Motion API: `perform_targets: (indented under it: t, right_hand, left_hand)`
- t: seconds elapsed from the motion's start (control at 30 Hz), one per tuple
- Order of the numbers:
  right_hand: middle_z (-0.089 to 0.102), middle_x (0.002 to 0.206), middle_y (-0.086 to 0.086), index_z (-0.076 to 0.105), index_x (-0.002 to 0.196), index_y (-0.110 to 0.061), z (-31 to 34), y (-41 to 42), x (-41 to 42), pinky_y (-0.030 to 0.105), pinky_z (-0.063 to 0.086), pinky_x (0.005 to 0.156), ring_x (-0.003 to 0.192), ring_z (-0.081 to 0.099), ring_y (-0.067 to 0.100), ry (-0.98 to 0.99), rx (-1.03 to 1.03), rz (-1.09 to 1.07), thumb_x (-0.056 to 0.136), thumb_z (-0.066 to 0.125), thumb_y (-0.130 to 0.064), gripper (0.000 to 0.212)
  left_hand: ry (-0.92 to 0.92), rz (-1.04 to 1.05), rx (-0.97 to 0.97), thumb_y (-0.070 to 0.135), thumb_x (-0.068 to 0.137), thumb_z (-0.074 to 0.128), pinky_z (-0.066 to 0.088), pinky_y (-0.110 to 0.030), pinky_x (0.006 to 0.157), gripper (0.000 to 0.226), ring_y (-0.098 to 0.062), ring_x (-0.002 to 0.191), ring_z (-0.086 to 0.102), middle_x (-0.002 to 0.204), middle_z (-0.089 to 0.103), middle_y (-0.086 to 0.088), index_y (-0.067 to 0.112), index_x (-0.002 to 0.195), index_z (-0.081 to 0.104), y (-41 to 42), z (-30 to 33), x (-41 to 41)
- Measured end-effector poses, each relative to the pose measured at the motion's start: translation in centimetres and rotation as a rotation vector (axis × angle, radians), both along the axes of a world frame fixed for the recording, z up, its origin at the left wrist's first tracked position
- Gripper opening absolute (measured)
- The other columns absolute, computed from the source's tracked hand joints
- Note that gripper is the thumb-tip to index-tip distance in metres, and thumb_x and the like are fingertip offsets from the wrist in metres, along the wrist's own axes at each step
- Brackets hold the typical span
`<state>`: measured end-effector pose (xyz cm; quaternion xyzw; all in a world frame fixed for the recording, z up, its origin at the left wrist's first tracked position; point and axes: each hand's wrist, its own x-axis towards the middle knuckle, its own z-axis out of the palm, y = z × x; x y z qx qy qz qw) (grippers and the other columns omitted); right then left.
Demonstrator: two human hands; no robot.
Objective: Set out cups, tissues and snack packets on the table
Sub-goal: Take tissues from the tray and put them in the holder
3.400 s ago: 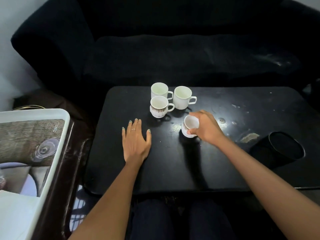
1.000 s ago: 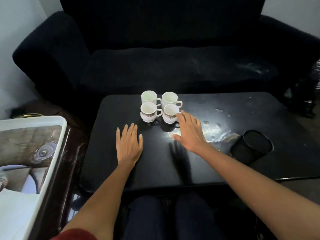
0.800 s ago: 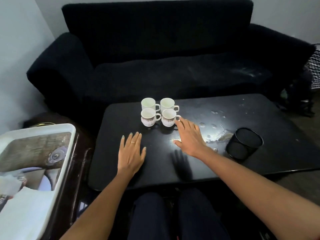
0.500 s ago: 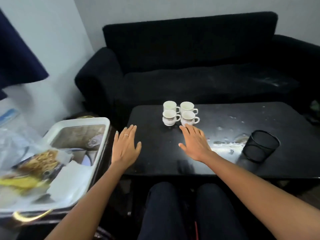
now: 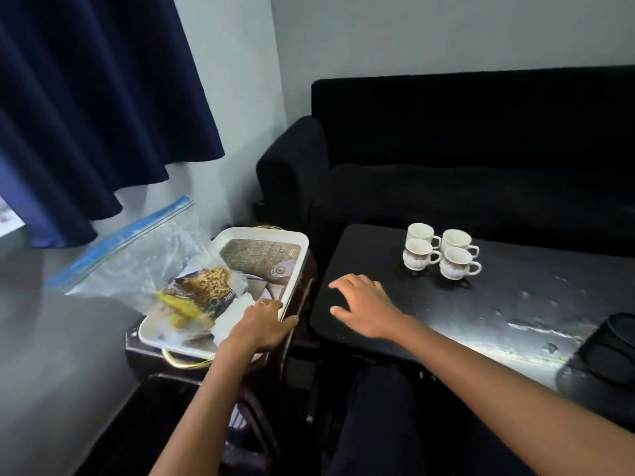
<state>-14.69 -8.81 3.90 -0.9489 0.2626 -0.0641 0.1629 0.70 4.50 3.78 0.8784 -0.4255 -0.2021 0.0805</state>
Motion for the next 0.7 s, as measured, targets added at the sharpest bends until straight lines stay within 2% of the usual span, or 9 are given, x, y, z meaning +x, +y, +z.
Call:
perform_targets:
  t: [0.13, 0.2, 0.3, 0.43, 0.57, 0.7]
  right_hand:
    - [0.045, 0.138, 0.004, 0.047, 0.132, -0.019, 0.0, 2.2, 3.8, 0.042, 0.029, 0.104, 0.129, 0.037, 0.024, 0.001, 0.122, 0.061, 0.092, 0.049, -0.033, 0.042]
    - [0.048, 0.135, 0.006, 0.051, 0.129, -0.018, -0.1, 2.8, 5.5, 0.044, 0.03, 0.103, 0.127, 0.039, 0.025, 0.008, 0.168, 0.085, 0.092, 0.047, -0.03, 0.038]
    - [0.054, 0.127, 0.008, 0.06, 0.119, -0.016, -0.4, 3.3, 7.8, 0.043, 0.036, 0.101, 0.12, 0.046, 0.027, -0.009, 0.236, 0.083, 0.092, 0.046, -0.023, 0.031]
    - [0.058, 0.125, 0.009, 0.063, 0.115, -0.013, -1.2, 3.7, 10.8, 0.038, 0.038, 0.097, 0.118, 0.05, 0.028, -0.012, 0.281, 0.052, 0.09, 0.048, -0.018, 0.03]
    - [0.058, 0.124, 0.005, 0.063, 0.109, -0.013, -2.1, 4.2, 13.0, 0.04, 0.032, 0.092, 0.12, 0.045, 0.031, 0.037, 0.216, 0.008, 0.09, 0.051, -0.029, 0.028]
    - [0.054, 0.132, 0.006, 0.056, 0.123, -0.013, -2.9, 4.7, 14.6, 0.046, 0.029, 0.096, 0.127, 0.034, 0.031, 0.186, 0.202, -0.014, 0.086, 0.059, -0.044, 0.048]
  left_hand:
    - [0.033, -0.051, 0.215, 0.046, 0.097, 0.042, 0.03, -0.037, 0.112, 0.059, -0.03, 0.137, 0.035, 0.149, 0.036, -0.017, 0.007, 0.142, 0.039, 0.3, -0.2, 1.3]
    - [0.088, -0.08, 0.302, 0.044, 0.097, 0.042, 0.035, -0.036, 0.106, 0.056, -0.028, 0.129, 0.045, 0.142, 0.046, -0.016, 0.003, 0.135, 0.046, 0.5, -0.5, 1.9]
    - [0.142, -0.099, 0.332, 0.042, 0.094, 0.048, 0.04, -0.036, 0.098, 0.049, -0.027, 0.115, 0.054, 0.129, 0.058, -0.013, 0.003, 0.123, 0.055, 0.5, -0.6, 2.7]
    - [0.134, -0.089, 0.351, 0.043, 0.09, 0.054, 0.041, -0.035, 0.101, 0.055, -0.026, 0.119, 0.053, 0.133, 0.056, -0.01, 0.006, 0.131, 0.051, 0.3, -1.0, 3.3]
    - [0.132, -0.087, 0.354, 0.043, 0.09, 0.055, 0.038, -0.035, 0.106, 0.06, -0.025, 0.127, 0.048, 0.141, 0.049, -0.008, 0.01, 0.138, 0.044, 0.3, -1.1, 3.5]
    - [0.174, -0.072, 0.315, 0.041, 0.089, 0.057, 0.037, -0.037, 0.108, 0.065, -0.024, 0.129, 0.047, 0.144, 0.047, -0.007, 0.01, 0.142, 0.038, 0.6, -1.3, 3.9]
